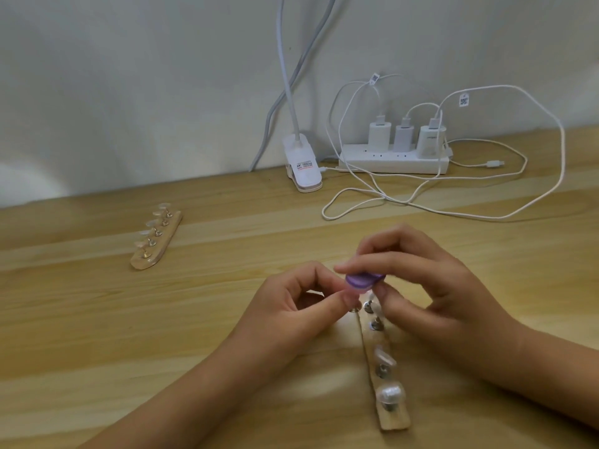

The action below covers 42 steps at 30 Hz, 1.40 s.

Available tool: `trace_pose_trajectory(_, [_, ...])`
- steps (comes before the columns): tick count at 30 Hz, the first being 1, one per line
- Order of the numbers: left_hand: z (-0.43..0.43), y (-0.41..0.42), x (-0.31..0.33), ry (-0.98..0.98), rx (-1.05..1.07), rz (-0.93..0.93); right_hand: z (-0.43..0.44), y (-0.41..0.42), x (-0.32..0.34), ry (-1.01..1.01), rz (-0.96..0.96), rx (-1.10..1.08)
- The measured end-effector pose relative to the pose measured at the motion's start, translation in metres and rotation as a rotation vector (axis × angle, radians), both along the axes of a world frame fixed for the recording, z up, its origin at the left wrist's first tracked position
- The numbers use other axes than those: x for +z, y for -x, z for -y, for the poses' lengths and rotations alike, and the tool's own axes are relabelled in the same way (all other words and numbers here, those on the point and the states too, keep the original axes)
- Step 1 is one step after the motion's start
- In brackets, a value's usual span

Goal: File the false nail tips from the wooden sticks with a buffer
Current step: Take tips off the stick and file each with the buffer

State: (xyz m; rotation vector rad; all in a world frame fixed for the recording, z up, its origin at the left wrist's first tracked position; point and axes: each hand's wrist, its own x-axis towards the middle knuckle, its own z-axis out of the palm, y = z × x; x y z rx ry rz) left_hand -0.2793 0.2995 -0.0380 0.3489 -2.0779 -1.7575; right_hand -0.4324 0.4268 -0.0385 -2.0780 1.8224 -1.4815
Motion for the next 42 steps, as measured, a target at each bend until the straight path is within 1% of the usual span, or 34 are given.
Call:
trace_pose_trajectory(2, [0.0, 0.0, 0.0, -0.001, -0.001, -0.005, 0.0, 0.0, -0.001, -0.003, -0.024, -0.002])
trace_pose_trajectory(5, [0.0, -0.001, -0.001, 0.01, -0.001, -0.008, 0.001, 0.001, 0.0, -0.012, 0.009, -0.017])
trace_pose_trajectory(8, [0.0, 0.0, -0.001, 0.02, 0.004, -0.013, 0.002, 0.0, -0.001, -0.014, -0.028, -0.014])
trace_pose_trajectory(11, [0.0, 0.001, -0.002, 0.039, 0.017, -0.015, 0.001, 0.0, 0.0, -0.024, 0.006, -0.019])
trace_pose_trajectory(13, [0.002, 0.001, -0.003, 0.036, 0.018, -0.024, 0.002, 0.0, 0.0, -0.026, -0.023, -0.022])
trace_pose_trajectory(16, [0.002, 0.001, -0.004, 0.043, 0.02, -0.014, 0.001, 0.0, -0.001, -0.057, 0.022, -0.03])
trace_pose_trajectory(20, [0.001, 0.001, -0.002, 0.034, 0.017, -0.024, 0.0, -0.001, 0.0, -0.05, 0.007, -0.023])
trace_pose_trajectory(22, [0.001, 0.0, -0.001, 0.033, 0.028, -0.026, 0.0, -0.002, 0.001, -0.063, 0.049, -0.032])
trace_pose_trajectory(26, [0.0, 0.001, 0.001, 0.01, 0.038, -0.048, 0.0, -0.004, 0.001, -0.027, -0.049, -0.038])
trace_pose_trajectory(29, [0.001, 0.001, 0.0, 0.025, 0.063, -0.05, 0.0, -0.001, 0.002, -0.01, -0.012, -0.056])
trace_pose_trajectory(32, [0.002, 0.001, -0.001, 0.074, 0.065, -0.069, 0.002, 0.0, 0.001, 0.022, -0.049, -0.054])
trace_pose_trajectory(35, [0.002, 0.001, -0.001, 0.104, 0.058, -0.064, 0.002, 0.003, 0.0, 0.034, 0.003, -0.073])
trace_pose_trajectory(38, [0.001, 0.001, -0.001, 0.143, 0.065, -0.056, 0.002, 0.003, -0.001, 0.056, 0.016, -0.055])
trace_pose_trajectory(40, [0.001, 0.0, 0.001, 0.13, 0.078, -0.057, 0.004, 0.007, -0.001, 0.064, 0.076, -0.061])
trace_pose_trajectory(42, [0.001, -0.002, 0.003, 0.182, 0.069, -0.064, 0.005, 0.014, 0.001, 0.045, 0.182, -0.095])
